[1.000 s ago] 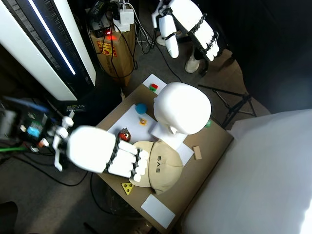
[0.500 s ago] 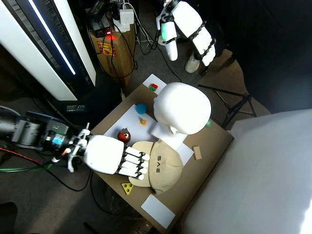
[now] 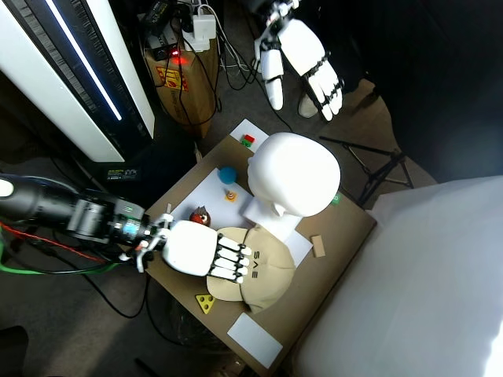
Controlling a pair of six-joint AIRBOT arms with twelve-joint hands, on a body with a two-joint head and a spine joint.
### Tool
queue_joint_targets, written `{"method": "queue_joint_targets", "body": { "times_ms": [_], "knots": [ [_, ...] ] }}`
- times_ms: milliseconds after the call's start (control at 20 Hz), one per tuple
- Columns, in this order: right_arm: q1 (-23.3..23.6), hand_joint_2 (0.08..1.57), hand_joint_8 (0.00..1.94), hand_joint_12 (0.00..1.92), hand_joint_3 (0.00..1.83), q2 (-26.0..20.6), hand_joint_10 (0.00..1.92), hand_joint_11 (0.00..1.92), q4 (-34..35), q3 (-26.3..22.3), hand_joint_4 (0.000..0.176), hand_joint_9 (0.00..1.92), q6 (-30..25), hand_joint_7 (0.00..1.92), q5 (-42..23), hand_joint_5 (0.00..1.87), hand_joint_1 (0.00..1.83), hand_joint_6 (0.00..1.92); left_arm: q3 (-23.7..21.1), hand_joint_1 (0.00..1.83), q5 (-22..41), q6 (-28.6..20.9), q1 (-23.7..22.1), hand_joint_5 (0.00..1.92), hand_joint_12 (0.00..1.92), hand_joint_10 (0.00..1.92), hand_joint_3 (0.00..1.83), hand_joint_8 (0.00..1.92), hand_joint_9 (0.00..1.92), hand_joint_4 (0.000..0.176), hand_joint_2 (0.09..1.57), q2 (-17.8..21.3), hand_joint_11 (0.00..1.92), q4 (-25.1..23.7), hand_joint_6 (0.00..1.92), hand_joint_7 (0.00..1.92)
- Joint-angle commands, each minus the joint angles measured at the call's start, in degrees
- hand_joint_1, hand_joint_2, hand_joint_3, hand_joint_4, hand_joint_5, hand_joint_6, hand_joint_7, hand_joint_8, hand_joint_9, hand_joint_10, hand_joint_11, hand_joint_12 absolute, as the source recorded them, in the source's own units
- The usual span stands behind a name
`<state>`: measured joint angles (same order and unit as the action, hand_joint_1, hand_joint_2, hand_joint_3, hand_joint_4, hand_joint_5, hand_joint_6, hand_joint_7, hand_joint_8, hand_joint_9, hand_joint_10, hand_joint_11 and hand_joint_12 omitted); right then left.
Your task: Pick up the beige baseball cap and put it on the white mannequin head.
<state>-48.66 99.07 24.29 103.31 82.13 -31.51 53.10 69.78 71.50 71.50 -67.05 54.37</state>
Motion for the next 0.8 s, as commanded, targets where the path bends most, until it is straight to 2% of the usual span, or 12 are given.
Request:
{"method": "queue_joint_targets", "body": {
  "times_ms": [0, 100, 350, 650, 750],
  "knots": [
    [0.71, 1.13, 0.00, 0.60, 0.00, 0.80, 0.00, 0.00, -1.01, 1.74, 0.000, 0.17, -0.75, 0.17, -4.81, 0.16, 1.33, 0.01, 0.53, 0.00, 5.97, -0.50, 0.28, 0.07, 0.28, 0.00, 0.00, 0.00, 0.02, 0.023, 1.16, -0.31, 0.00, -2.50, 0.00, 0.04],
    [1.41, 1.13, 0.00, 0.60, 0.01, 3.14, 0.00, 0.00, -2.99, 5.69, 0.000, 0.16, -4.49, 0.18, -3.10, 0.15, 1.33, 0.01, 0.80, 0.00, 5.99, -2.00, 1.85, 0.07, 0.27, 0.00, 0.00, 0.00, 0.02, 0.023, 1.16, -0.75, 0.00, -2.81, 0.00, 0.04],
    [2.01, 1.14, 0.01, 0.60, 0.01, 7.66, 0.00, 0.00, -3.19, 13.00, 0.000, 0.17, -6.39, 0.20, -1.27, 0.19, 1.34, 0.01, 1.09, 0.00, 8.13, -5.77, 5.46, 0.06, 0.32, 0.01, 0.00, 0.00, 0.04, 0.023, 1.16, -2.06, 0.00, -4.69, 0.00, 0.05],
    [2.30, 1.14, 0.01, 0.60, 0.01, 8.67, 0.00, 0.00, -3.73, 14.49, 0.000, 0.17, -8.54, 0.21, -0.87, 0.19, 1.32, 0.01, 2.42, 0.00, 9.07, -7.69, 6.19, 0.06, 0.39, 0.00, 0.00, 0.00, 0.04, 0.022, 1.16, -3.71, 0.00, -6.79, 0.00, 0.05],
    [2.14, 1.14, 0.01, 0.62, 0.01, 8.58, 0.00, 0.00, -3.74, 14.48, 0.000, 0.18, -8.54, 0.22, -0.48, 0.21, 1.32, 0.01, 3.26, 0.00, 11.01, -10.38, 7.03, 0.06, 0.39, 0.00, 0.00, 0.00, 0.05, 0.022, 1.16, -5.53, 0.00, -6.36, 0.00, 0.05]
  ]
}}
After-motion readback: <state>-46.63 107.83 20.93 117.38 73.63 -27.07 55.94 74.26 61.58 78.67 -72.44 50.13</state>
